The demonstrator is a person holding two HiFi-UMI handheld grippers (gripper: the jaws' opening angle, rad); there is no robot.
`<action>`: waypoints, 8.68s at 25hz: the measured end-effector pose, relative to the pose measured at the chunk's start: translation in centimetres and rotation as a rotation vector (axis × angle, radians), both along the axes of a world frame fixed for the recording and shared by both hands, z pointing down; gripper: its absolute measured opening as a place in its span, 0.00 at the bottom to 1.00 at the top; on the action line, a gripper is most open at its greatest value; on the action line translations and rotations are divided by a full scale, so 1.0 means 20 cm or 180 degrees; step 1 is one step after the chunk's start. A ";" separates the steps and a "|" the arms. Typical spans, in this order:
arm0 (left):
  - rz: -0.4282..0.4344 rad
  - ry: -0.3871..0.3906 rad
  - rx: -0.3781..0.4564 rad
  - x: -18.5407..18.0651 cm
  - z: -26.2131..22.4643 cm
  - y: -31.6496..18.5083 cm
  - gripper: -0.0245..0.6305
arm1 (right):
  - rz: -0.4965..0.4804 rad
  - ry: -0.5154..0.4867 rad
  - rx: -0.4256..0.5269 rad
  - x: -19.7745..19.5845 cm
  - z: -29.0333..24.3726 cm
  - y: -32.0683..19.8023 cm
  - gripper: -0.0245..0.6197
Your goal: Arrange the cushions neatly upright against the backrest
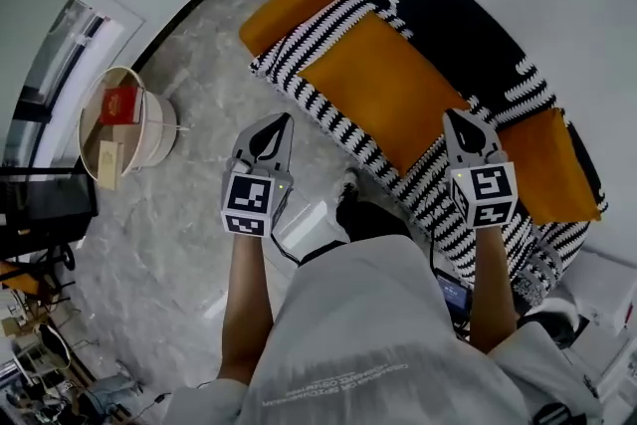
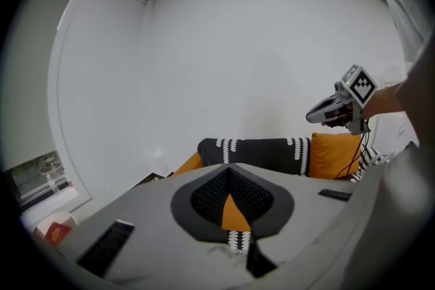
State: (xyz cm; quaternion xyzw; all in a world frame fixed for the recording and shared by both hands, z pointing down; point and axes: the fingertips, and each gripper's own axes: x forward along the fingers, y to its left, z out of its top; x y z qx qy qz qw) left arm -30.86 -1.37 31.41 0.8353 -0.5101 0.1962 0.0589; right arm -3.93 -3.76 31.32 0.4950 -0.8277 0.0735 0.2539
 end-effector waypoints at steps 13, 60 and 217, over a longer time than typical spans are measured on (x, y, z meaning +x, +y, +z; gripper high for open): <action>0.0520 -0.0100 -0.0335 0.00 0.22 -0.54 0.04 | 0.0608 0.0032 -0.0374 0.11 0.18 -0.22 0.04; 0.1273 -0.0862 -0.2399 -0.20 1.89 -1.05 0.29 | 0.2883 -0.0456 -0.2383 0.19 1.82 0.55 0.16; 0.2285 0.0698 0.0598 0.08 -0.71 -0.74 0.06 | 0.2440 0.0023 0.0700 -0.36 -0.76 0.19 0.04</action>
